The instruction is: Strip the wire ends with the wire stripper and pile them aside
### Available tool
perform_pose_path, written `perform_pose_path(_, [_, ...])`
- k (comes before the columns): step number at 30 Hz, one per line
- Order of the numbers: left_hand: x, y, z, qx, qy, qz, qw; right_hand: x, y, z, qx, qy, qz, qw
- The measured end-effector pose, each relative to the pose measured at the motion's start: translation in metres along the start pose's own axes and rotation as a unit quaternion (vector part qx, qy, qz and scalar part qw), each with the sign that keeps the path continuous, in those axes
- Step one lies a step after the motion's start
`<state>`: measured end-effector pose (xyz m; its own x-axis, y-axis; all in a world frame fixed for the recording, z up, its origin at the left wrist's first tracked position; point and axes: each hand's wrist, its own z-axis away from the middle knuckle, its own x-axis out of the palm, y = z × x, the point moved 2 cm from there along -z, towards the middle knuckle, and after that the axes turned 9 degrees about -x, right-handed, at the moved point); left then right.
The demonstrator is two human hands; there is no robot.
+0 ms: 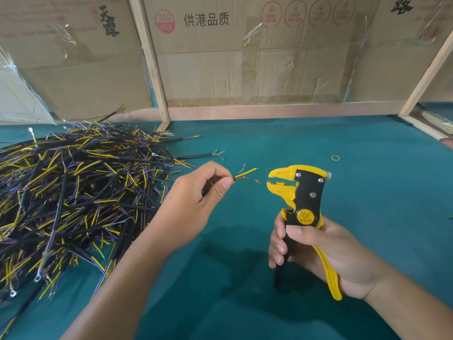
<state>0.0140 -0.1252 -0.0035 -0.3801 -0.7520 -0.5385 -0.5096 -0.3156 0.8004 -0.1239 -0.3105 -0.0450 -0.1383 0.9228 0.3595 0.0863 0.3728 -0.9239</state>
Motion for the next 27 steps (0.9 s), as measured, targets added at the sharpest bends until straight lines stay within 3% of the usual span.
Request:
perform_pose_path(11, [0.01, 0.0, 0.002, -0.053, -0.057, 0.128, 0.989, -0.002, -0.004, 0.002, -0.014, 0.017, 0.076, 0.997])
perform_pose_path(27, [0.018, 0.012, 0.01, -0.075, -0.109, 0.179, 0.975, -0.004, -0.001, 0.001, -0.019, 0.018, 0.1, 0.995])
